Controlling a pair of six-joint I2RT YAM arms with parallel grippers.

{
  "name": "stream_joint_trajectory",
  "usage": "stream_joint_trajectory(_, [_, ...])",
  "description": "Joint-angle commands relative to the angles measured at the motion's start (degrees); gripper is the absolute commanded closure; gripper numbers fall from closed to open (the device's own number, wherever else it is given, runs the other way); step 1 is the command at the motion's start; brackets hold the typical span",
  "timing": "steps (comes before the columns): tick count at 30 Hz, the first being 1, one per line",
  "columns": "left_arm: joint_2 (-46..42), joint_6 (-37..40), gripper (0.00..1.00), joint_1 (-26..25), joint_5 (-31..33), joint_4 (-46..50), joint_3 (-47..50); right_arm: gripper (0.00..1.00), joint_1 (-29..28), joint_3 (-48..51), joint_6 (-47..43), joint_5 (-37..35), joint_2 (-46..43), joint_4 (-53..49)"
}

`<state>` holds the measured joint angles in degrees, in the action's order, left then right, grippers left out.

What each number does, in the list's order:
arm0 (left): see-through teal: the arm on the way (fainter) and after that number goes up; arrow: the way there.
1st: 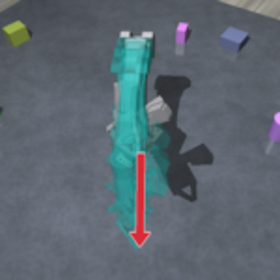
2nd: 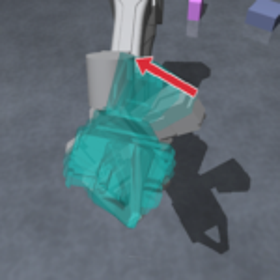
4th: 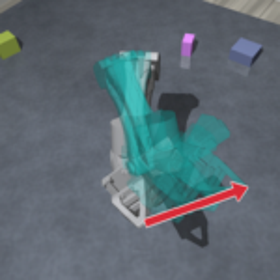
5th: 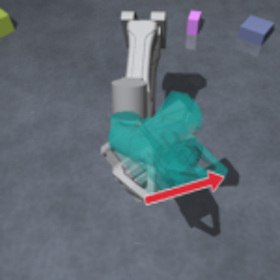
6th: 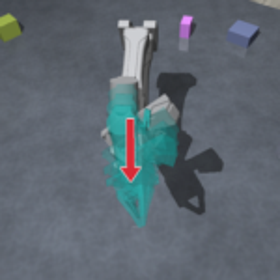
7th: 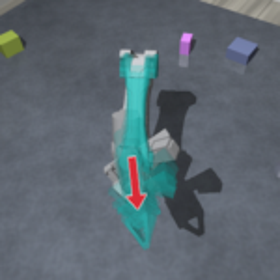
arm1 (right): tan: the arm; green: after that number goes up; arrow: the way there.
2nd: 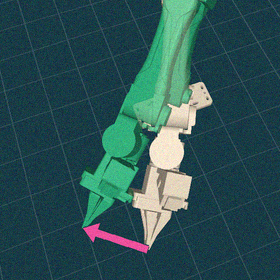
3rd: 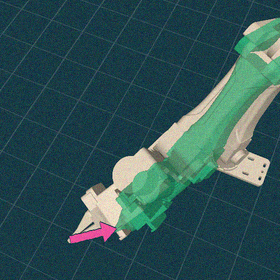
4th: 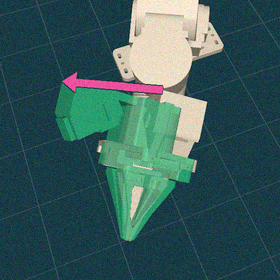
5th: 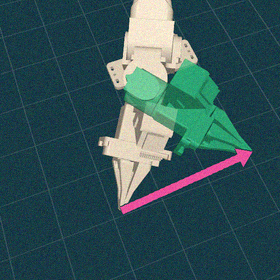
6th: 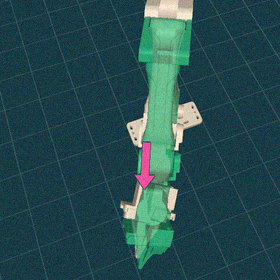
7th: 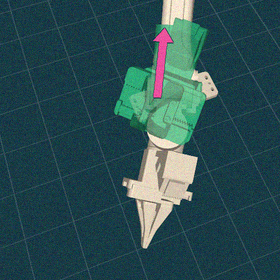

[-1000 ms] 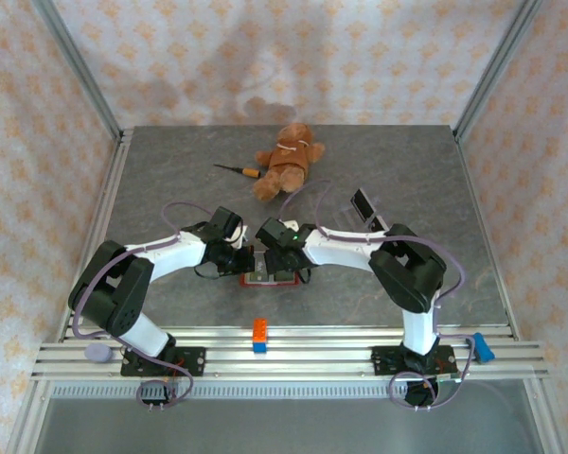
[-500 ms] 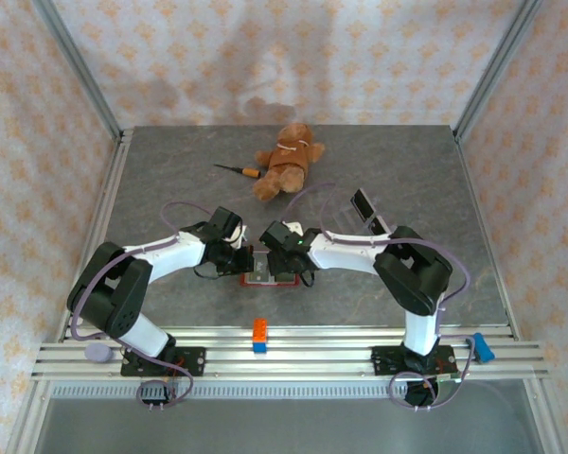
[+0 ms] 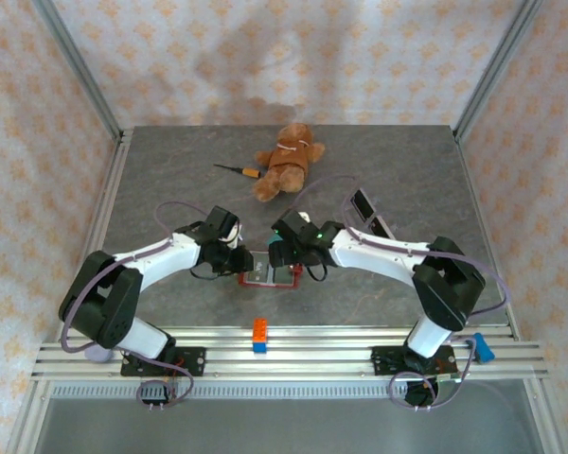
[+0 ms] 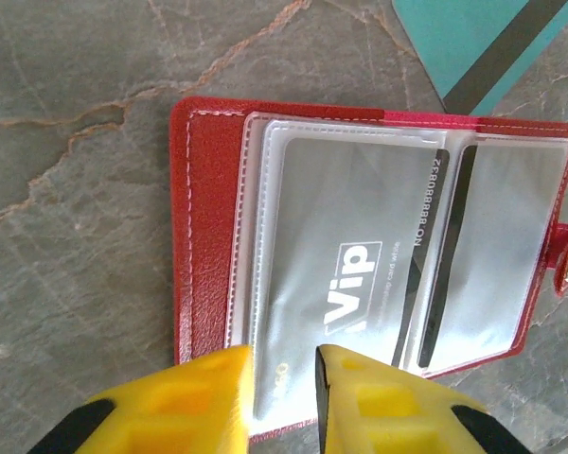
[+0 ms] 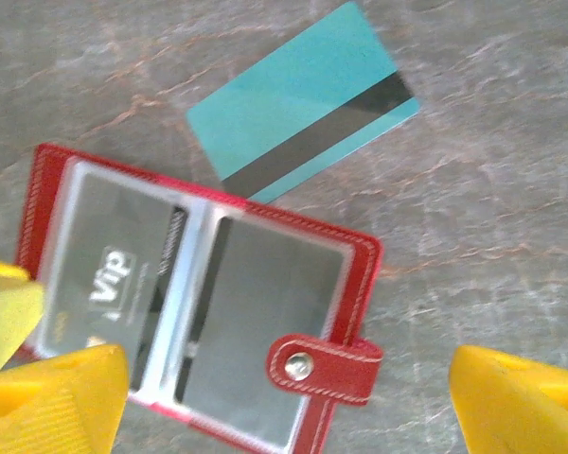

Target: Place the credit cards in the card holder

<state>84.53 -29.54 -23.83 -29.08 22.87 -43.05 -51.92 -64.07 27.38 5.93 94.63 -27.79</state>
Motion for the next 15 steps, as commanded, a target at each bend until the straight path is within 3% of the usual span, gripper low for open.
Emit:
stream_joint_trajectory(1, [-2.6, 0.1, 0.74, 0.6, 1.7, 3.6, -1.6, 0.16, -0.4, 1.7, 3.3, 12.2, -1.7, 1.9])
stream_joint_trajectory(3, [-3.5, 0.7, 0.74, 0.6, 2.7, 4.7, -1.7, 0.18, -0.9, 4.1, 6.3, 14.8, -2.6, 5.1])
stream_joint_trajectory(10, [-2.7, -0.1, 0.72, 0.6, 3.8, 2.5, 0.4, 0.17, -1.6, 10.0, 10.4, 12.9, -5.6, 7.7])
stream_joint_trajectory(15, [-3.1, -1.4, 0.71, 0.7, 6.4, -0.7, 2.5, 0.17, -1.6, 14.0, 15.2, 17.2, -5.3, 14.5])
